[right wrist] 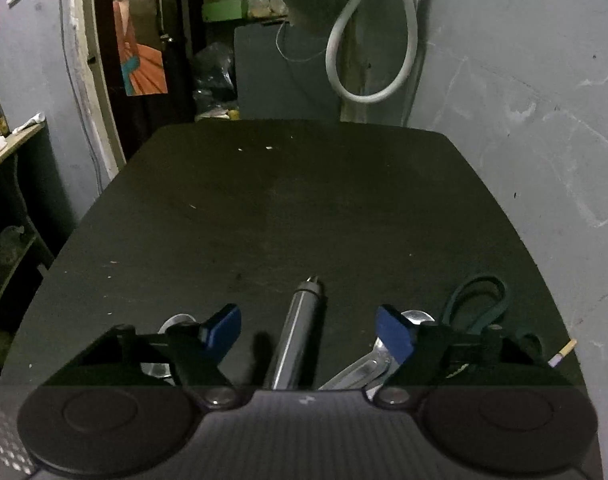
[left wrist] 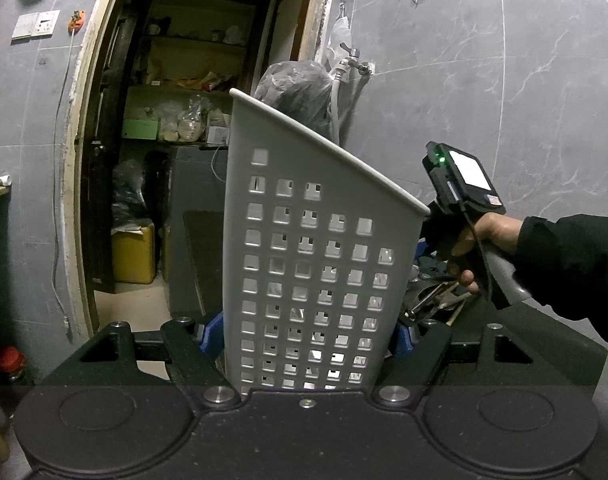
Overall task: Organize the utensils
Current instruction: 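Grasp the metal handle of the peeler with the right tool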
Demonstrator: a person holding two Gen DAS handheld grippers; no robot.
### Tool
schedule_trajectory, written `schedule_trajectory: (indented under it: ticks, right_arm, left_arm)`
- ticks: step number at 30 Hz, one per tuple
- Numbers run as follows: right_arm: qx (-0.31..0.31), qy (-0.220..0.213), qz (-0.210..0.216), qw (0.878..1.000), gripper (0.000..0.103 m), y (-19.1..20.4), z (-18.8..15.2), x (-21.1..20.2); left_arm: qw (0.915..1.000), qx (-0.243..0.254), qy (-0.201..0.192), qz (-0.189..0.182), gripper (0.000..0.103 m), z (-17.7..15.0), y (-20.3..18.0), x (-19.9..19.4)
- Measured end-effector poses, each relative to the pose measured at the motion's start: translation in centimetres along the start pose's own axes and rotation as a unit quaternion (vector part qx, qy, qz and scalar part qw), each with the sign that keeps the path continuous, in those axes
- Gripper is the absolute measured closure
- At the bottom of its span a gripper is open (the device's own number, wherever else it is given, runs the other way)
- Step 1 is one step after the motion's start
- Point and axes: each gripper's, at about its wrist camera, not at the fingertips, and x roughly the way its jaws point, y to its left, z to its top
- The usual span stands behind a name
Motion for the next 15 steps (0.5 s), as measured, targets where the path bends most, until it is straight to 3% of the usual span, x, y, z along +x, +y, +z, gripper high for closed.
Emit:
schedule_trajectory:
  ticks: [2,7,12,15]
  right_arm:
    - [-0.003,0.009,-0.002,1.000,0.038,0.2,0.0,0.6]
    - [-0.010,0.023,-0.005,1.000,0.051,0.4,0.2,2.0]
    - [-0.006,0.028,0.000,1.000,0.056,0.6,0.5,2.6]
    - [-0.001,0.027,0.004,1.000,0.070,0.5,0.5,2.6]
  left_arm:
    - [1.0000,0.000,0.000,0.000,0.025,0.0,0.0,0.0]
    - [1.0000,0.000,0.000,0.000,0.025,0.0,0.0,0.0]
    - [1.0000,0.000,0.000,0.000,0.025,0.0,0.1,0.0]
    - [1.0000,0.000,0.000,0.000,0.025,0.0,0.0,0.0]
